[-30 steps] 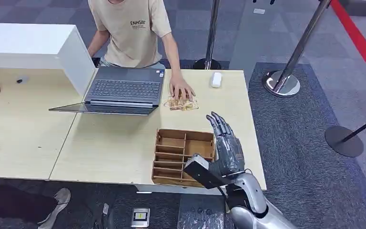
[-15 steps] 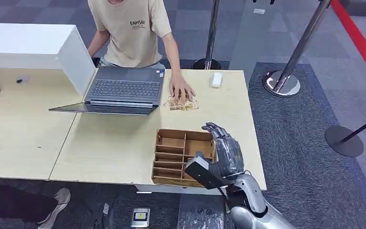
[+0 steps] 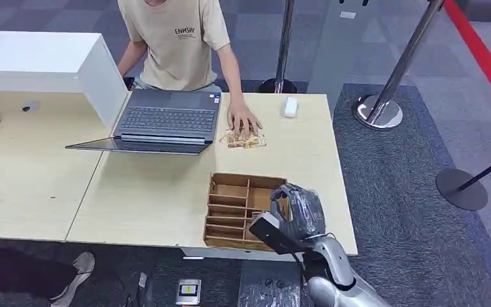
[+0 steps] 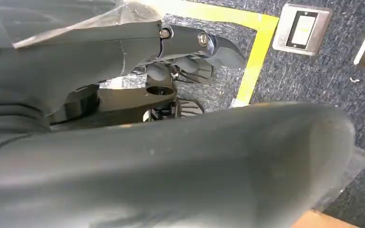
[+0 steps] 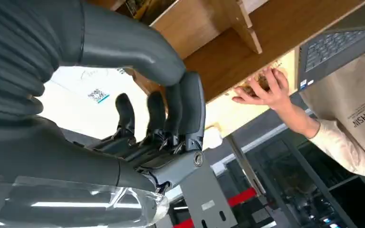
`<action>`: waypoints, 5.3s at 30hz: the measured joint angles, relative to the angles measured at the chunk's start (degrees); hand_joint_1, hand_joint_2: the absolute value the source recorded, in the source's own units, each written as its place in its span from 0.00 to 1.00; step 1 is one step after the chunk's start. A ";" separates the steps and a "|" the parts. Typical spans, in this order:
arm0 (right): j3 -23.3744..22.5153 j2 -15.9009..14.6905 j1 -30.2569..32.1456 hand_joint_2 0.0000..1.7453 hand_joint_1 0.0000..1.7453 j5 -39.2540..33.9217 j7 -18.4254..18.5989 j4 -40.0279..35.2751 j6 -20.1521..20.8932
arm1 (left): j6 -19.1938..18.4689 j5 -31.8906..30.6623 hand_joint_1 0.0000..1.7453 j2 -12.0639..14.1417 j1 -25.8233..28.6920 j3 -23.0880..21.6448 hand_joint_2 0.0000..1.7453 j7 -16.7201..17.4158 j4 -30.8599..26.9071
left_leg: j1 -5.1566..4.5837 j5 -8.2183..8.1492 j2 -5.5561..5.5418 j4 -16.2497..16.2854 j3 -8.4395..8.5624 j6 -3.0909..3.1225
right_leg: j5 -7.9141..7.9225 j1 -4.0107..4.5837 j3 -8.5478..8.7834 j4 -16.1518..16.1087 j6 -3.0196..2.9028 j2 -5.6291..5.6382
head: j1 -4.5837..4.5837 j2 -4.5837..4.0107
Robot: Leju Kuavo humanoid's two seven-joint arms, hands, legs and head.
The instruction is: Pass the card to the sensor for recognition and then transmit it.
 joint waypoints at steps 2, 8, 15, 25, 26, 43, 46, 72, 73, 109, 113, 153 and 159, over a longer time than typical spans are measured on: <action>0.04 0.15 0.01 1.00 0.25 -0.04 -0.15 0.68 -0.11 | 0.00 -0.04 0.00 0.02 0.00 0.00 0.00 0.00 0.00 | 0.00 0.00 0.00 0.00 0.00 0.00 | 0.00 0.00 0.00 0.00 0.00 0.00 | 0.00 0.00; 0.15 0.59 0.00 1.00 0.23 -0.79 -0.33 2.18 -0.39 | 0.00 -0.15 0.00 0.04 -0.01 0.00 0.00 0.07 0.00 | 0.00 0.00 0.00 0.00 0.00 0.00 | 0.00 0.00 0.00 0.00 0.00 0.00 | 0.00 0.00; 0.46 0.85 -0.03 1.00 0.26 -1.22 -0.66 3.30 -0.68 | 0.00 -0.52 0.00 0.20 -0.08 0.00 0.00 0.15 0.00 | 0.00 0.00 0.00 0.00 0.00 0.00 | 0.00 0.00 0.01 0.00 0.00 0.00 | 0.00 0.00; 0.59 0.96 -0.09 1.00 0.33 -1.70 -0.72 4.13 -0.70 | 0.00 -0.72 0.00 0.24 -0.19 0.00 0.00 0.50 0.00 | 0.00 0.00 0.00 0.00 0.01 0.00 | 0.00 0.00 0.01 0.00 0.00 0.00 | 0.00 0.00; 0.61 0.96 -0.11 1.00 0.34 -1.70 -0.74 4.17 -0.70 | 0.00 -0.72 0.00 0.26 -0.20 0.00 0.00 0.50 0.00 | 0.00 0.00 0.00 0.00 0.01 0.00 | 0.00 0.00 0.01 0.00 0.00 0.00 | 0.00 0.00; 1.40 0.98 -0.29 1.00 0.56 0.55 -0.17 5.27 0.09 | 0.20 -0.66 0.00 0.26 -0.55 0.00 0.00 1.11 0.00 | 0.00 0.01 0.01 0.00 0.02 -0.01 | 0.00 0.00 0.02 0.00 0.00 0.00 | 0.00 0.00; 1.42 0.98 -0.31 1.00 0.55 0.63 -0.20 5.53 0.26 | 0.28 -0.57 0.00 0.26 -0.65 0.00 0.00 1.18 0.00 | 0.00 0.01 0.01 0.00 0.02 0.00 | 0.00 0.00 0.02 0.00 0.00 0.00 | 0.00 0.00; 1.97 0.98 -0.50 1.00 1.00 0.26 0.15 6.58 0.48 | 0.87 -0.57 0.00 0.26 -1.14 0.00 0.00 1.38 -0.02 | 0.00 0.04 0.01 0.00 0.09 -0.03 | 0.03 0.00 0.08 0.00 -0.03 0.00 | 0.00 0.00; 1.99 1.01 -0.51 1.00 1.00 0.04 0.09 6.58 0.42 | 0.87 -0.61 0.00 0.26 -1.15 0.00 0.00 1.40 -0.02 | 0.00 0.04 0.01 0.00 0.09 -0.03 | 0.03 0.00 0.08 0.00 -0.03 0.00 | 0.00 0.00; -4.16 -1.93 -23.05 1.00 1.00 -33.02 -5.34 -13.02 17.96 | -1.59 -6.38 0.00 0.46 -1.35 -0.35 0.00 0.77 -0.02 | 0.00 0.19 0.04 0.00 0.00 -0.10 | 0.24 -0.01 0.02 0.05 -0.02 0.02 | -0.04 0.00; -3.01 -1.05 -28.43 1.00 1.00 -28.78 -4.89 -8.02 17.53 | -1.95 -7.02 0.00 0.35 -1.36 -0.81 0.00 0.35 -0.02 | 0.01 0.23 0.04 0.00 0.00 -0.12 | 0.24 0.00 0.02 0.06 -0.03 0.02 | 0.00 0.00; -2.43 7.47 -11.37 0.00 0.00 -30.03 -6.10 -14.11 2.32 | -0.37 -6.07 0.00 0.57 1.44 -1.18 0.00 -3.94 0.09 | 0.09 0.23 -0.04 0.00 0.02 -0.17 | 0.20 0.06 0.00 0.05 -0.05 -0.01 | 0.02 0.00; -2.91 7.56 -2.22 0.00 0.00 -33.50 -10.01 -21.72 2.21 | 0.61 -4.59 0.00 0.77 2.88 -0.79 0.00 -5.73 0.11 | 0.08 0.22 0.01 -0.01 0.03 -0.19 | 0.17 0.06 -0.01 0.04 -0.08 -0.01 | 0.00 0.00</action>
